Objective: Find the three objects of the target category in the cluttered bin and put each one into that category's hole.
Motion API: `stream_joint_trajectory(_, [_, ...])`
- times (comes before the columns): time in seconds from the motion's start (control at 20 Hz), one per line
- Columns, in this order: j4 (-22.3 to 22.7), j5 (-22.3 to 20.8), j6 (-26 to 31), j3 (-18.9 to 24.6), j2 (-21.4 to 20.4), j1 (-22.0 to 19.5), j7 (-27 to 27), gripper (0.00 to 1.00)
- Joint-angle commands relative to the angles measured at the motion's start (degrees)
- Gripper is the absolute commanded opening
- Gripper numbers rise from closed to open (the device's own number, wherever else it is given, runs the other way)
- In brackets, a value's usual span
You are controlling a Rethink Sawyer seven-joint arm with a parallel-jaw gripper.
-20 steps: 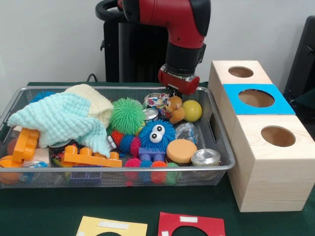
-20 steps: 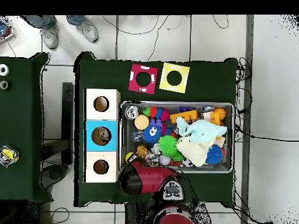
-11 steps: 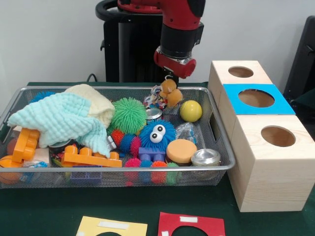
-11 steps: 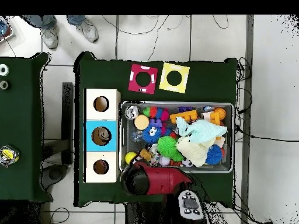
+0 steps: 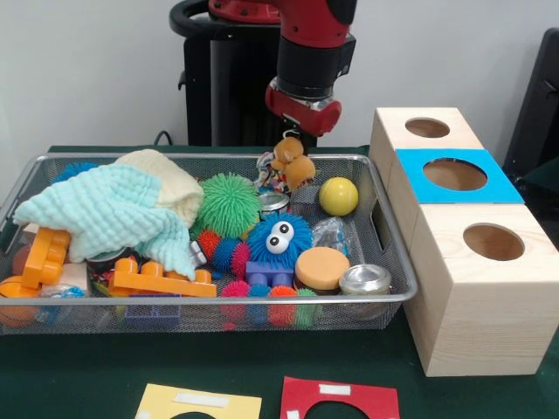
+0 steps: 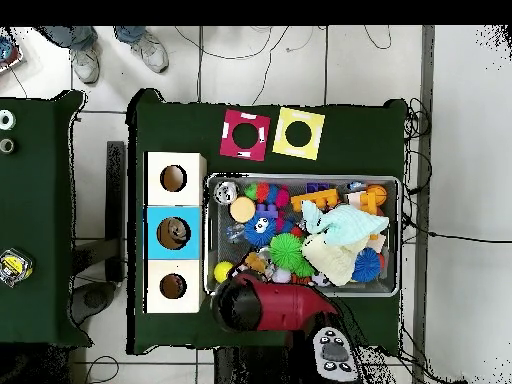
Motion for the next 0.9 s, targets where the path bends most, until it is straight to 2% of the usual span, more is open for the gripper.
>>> stream_joint_trajectory(0.05, [-8.75,1.7,8.47,5.96,-0.5,-2.92,-2.5,0.0])
stream_joint_trajectory(0.45, [-11.22,4.83,17.42,8.3,-4.69,-4.22,-2.64,0.0])
stream_joint_trajectory(0.9, [-15.96,4.25,21.83,9.99,-5.04,-6.48,-4.65,0.0])
